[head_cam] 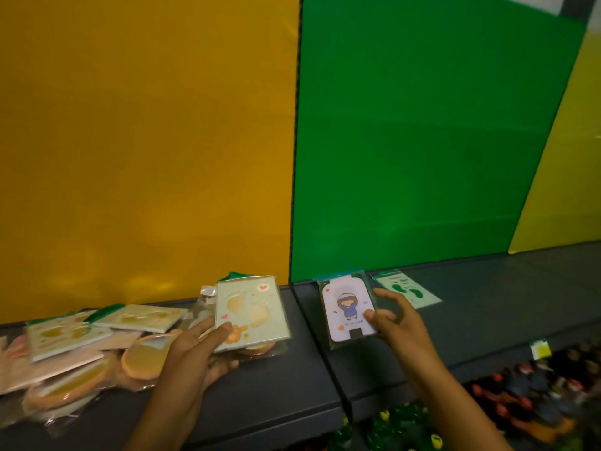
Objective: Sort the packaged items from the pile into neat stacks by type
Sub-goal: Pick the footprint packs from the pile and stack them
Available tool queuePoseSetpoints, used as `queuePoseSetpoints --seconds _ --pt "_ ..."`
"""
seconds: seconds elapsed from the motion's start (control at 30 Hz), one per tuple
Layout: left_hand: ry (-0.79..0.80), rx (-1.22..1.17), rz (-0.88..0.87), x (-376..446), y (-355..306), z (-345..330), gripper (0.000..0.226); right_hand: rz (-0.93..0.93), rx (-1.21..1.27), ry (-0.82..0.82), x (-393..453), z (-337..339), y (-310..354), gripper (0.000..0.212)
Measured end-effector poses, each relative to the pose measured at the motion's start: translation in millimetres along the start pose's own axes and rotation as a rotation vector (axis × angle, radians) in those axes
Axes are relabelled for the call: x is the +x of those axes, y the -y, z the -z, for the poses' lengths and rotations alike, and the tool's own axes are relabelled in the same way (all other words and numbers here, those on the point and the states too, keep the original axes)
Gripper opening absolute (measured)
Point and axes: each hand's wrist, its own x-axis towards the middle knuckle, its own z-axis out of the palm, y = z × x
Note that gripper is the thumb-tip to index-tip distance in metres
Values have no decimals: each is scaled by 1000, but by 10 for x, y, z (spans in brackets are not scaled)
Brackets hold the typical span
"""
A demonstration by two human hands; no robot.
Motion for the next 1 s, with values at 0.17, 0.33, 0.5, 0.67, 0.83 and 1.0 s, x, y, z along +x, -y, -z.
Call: queuePoseSetpoints --seconds 0.17,0.33,0.5,0.67,0.83,1.0 --pt "23 27 10 295 120 -300 28 31 -15 -46 252 220 -52 31" --pt "38 32 -4 673 229 -542 14 15 -89 -46 670 320 -107 17" --pt "53 -5 25 1043 273 -708 24 -15 -156 -14 1179 341 -84 16" --pt "9 4 61 1385 322 -726 23 -36 -154 16 1521 267 -205 18" --pt "-44 13 95 1515 351 -754 28 -82 -237 86 1717 234 -354 19" --pt "-90 63 66 1580 310 -848 32 -67 -382 188 1928 265 -455 19"
